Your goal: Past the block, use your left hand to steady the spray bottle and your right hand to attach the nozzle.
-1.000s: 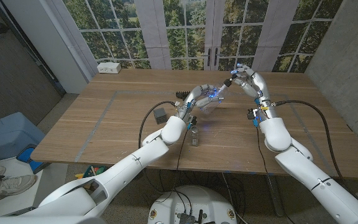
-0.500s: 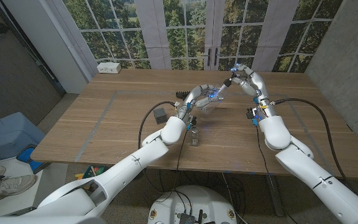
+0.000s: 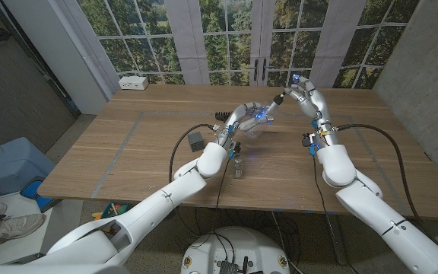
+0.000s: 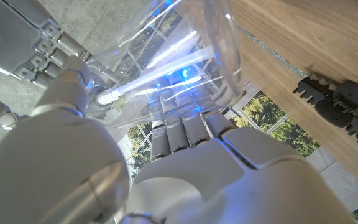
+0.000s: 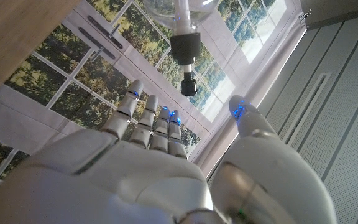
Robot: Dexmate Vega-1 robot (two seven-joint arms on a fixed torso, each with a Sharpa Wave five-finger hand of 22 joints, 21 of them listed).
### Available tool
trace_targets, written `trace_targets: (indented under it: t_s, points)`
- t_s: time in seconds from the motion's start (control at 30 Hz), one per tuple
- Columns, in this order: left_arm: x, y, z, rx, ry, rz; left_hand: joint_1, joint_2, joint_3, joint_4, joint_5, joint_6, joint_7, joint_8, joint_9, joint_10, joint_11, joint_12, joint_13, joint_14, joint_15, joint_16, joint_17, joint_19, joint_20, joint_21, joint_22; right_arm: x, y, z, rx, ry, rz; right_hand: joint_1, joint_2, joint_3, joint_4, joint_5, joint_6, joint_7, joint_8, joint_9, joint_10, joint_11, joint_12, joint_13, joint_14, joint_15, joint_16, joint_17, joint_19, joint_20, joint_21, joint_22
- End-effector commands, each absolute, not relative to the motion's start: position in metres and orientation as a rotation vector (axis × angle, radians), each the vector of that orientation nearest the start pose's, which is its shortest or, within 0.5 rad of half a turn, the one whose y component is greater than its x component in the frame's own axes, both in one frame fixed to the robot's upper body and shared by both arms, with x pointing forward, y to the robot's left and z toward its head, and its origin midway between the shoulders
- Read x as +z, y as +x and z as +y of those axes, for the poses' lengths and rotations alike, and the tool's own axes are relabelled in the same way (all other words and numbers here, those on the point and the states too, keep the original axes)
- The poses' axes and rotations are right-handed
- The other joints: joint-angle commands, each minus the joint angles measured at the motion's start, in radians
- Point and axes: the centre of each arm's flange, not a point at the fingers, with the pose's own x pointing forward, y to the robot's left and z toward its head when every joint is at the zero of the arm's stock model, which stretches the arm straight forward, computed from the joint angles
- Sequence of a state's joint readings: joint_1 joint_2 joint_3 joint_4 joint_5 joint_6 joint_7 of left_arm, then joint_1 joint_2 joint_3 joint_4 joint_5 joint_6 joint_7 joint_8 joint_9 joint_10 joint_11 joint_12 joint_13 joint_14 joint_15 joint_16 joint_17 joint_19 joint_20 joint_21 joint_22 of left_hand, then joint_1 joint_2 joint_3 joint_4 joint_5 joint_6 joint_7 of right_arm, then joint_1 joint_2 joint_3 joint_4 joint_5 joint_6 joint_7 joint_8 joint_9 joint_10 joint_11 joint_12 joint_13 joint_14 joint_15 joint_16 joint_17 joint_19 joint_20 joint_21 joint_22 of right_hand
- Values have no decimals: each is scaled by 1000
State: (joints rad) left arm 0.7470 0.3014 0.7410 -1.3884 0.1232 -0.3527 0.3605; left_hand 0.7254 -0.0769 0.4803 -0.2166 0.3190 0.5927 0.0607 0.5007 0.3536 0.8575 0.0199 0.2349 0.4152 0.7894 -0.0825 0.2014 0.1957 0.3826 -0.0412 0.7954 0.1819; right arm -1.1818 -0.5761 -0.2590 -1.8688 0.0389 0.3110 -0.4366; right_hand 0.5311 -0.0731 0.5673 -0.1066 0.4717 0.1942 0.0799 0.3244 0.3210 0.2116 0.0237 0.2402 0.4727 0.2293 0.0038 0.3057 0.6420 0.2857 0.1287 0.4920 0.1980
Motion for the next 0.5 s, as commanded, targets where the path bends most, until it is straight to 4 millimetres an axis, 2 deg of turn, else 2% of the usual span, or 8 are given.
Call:
trace_targets:
  t_s: [0.03, 0.23, 0.5]
  points:
    - [-19, 587, 36, -254, 441, -1018, 77, 246, 166, 158, 9, 144, -149, 208, 0, 257, -221, 8, 5, 4, -151, 2, 3, -2, -40, 4, 2, -15, 504, -252, -173, -205, -889, -32, -1, -27, 6, -28, 51, 14, 9, -11, 21, 5, 9, 4, 9, 7, 10, 8, 9, 3, 6, 5]
    - [-15, 587, 36, -234, 413, -1047, 78, 247, 166, 158, 9, 143, -147, 206, -3, 255, -221, 6, 4, 5, -151, 2, 3, -1, -42, 5, 2, -16, 503, -253, -163, -222, -823, -55, -4, -47, 11, -50, 57, 13, 4, -18, 17, 4, 8, 6, 6, 8, 11, 10, 4, 1, 5, 5]
    - [-15, 585, 34, -205, 400, -1080, 80, 249, 166, 157, 8, 143, -147, 203, -8, 254, -221, 5, 4, 7, -152, 3, 3, -1, -43, 6, 2, -11, 505, -252, -90, -335, -698, -78, -2, -67, 17, -77, 58, 16, -4, -26, 24, 9, 11, 8, 1, 19, 11, 13, -4, 10, 2, 6]
